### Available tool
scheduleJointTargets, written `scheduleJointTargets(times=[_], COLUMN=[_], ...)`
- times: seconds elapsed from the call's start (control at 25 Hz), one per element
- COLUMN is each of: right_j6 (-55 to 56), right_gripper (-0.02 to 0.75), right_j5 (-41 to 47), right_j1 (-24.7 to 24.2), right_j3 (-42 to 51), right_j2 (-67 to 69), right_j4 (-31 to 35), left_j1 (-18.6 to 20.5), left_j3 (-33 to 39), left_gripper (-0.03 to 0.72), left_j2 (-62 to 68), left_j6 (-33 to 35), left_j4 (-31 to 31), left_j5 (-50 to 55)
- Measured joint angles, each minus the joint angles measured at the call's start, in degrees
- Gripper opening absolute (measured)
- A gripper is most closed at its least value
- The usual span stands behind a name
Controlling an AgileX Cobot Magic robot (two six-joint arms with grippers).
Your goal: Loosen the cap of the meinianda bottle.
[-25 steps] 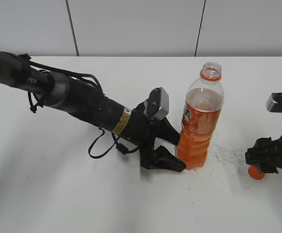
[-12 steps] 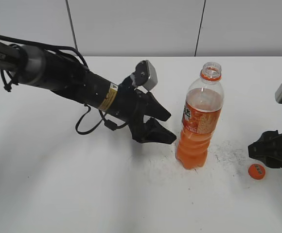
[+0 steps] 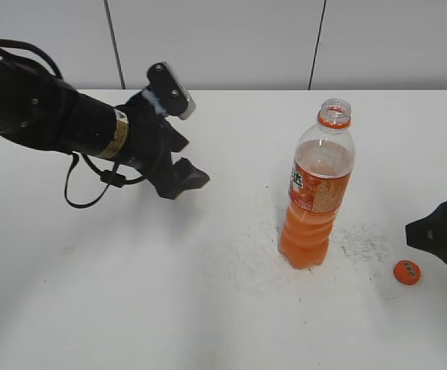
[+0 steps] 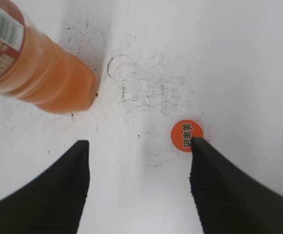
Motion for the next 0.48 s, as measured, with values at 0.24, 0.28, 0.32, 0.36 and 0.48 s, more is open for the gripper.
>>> scheduleJointTargets(times=[0.24, 0.28, 0.32, 0.36, 0.48], right_j6=[0.0, 0.0, 0.0, 0.0, 0.0], right_gripper=[0.475, 0.475, 0.475, 0.475, 0.475], right_j5=[9.63, 11.25, 12.59, 15.31, 21.24], right_j1=[0.0, 0.0, 0.0, 0.0, 0.0], right_j3=[0.0, -0.04, -0.04, -0.04, -0.04], right_j2=[-8.56, -9.74, -10.66, -12.43, -16.01], right_j4=[-0.05, -0.05, -0.05, -0.05, -0.05], left_j1=[0.0, 0.0, -0.15, -0.41, -2.54], left_j3=[9.62, 11.07, 12.37, 13.22, 14.86], left_gripper=[0.623, 0.62, 0.616, 0.61, 0.577], left_j2=[-9.59, -11.51, -13.49, -15.23, -22.19], left_j6=[-3.37, -3.43, -3.49, -3.51, -1.95], left_j4=[-10.31, -13.85, -19.16, -22.92, -34.76], left_j5=[23.85, 27.53, 30.48, 34.66, 44.85])
